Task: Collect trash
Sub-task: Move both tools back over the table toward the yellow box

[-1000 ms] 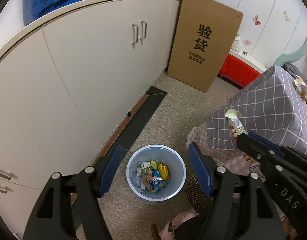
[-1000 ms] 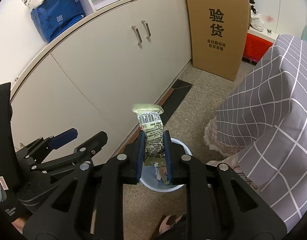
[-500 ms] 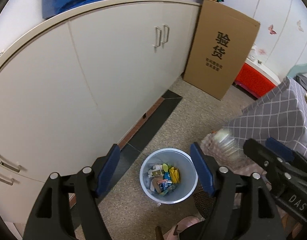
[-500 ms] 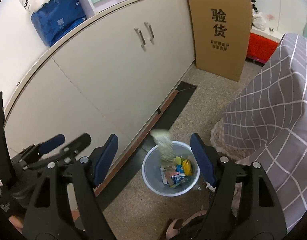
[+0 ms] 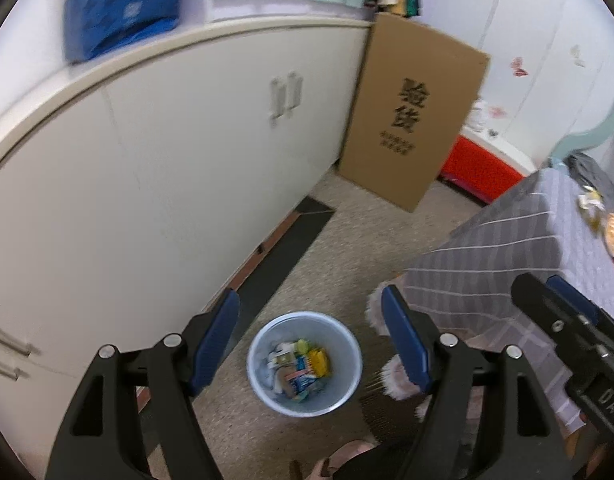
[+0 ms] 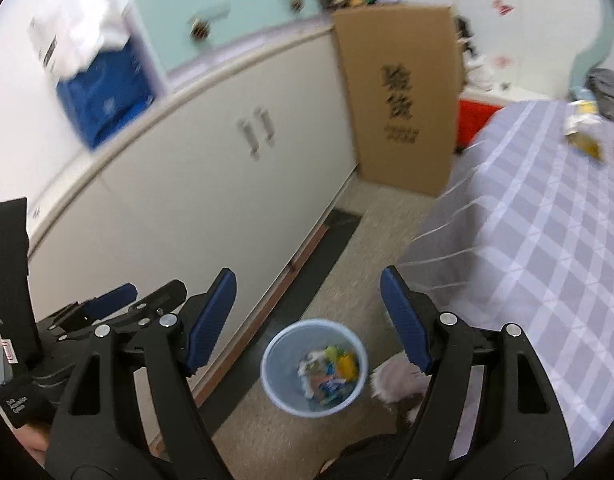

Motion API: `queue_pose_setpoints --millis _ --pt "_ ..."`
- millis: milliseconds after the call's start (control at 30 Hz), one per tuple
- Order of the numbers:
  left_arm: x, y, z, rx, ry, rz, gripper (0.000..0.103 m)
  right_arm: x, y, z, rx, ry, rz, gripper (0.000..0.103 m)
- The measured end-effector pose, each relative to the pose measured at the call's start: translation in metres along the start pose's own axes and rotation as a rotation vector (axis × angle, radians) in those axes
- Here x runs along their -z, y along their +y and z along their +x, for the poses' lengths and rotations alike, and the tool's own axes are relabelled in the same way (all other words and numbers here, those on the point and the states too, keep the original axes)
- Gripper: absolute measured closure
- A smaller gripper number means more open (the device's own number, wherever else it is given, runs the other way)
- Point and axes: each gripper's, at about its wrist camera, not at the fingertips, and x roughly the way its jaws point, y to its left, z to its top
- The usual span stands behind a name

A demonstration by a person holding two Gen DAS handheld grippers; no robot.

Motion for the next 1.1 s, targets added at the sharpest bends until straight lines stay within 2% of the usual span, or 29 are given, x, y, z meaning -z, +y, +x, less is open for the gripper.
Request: queue_pose_setpoints --millis 167,300,533,633,833,1000,1100 --pt "-0.016 -0.064 -0.013 0.095 -0.031 0.072 0.03 -0.016 -0.053 -0.044 0.081 -0.088 0.07 0.029" --pt "-0.028 -0.138 -0.018 0.191 -0.046 0.162 0.03 -0.024 -0.109 -0.076 0.168 -0.146 0.141 0.028" --pt "-0.036 -0.258 -0.011 0.32 -0.031 0.29 0.029 -0.034 -0.202 -0.104 0.281 -0.158 0.258 0.027" --pt "-0.041 -0.299 0.0 0.331 -0.015 0.316 0.029 -0.038 -0.23 -0.107 0.306 -0.157 0.284 0.027" --pt "-0.05 -0.356 0.032 0.342 0.025 0.336 0.029 -0.044 -0.279 -0.106 0.339 -0.154 0.325 0.026" --pt "-0.053 -0.387 0.062 0.333 0.065 0.332 0.029 -0.05 -0.304 -0.095 0.349 -0.142 0.349 0.026" --pt "-0.054 -0.397 0.074 0.322 0.061 0.318 0.029 -0.052 -0.314 -0.088 0.349 -0.133 0.352 0.026"
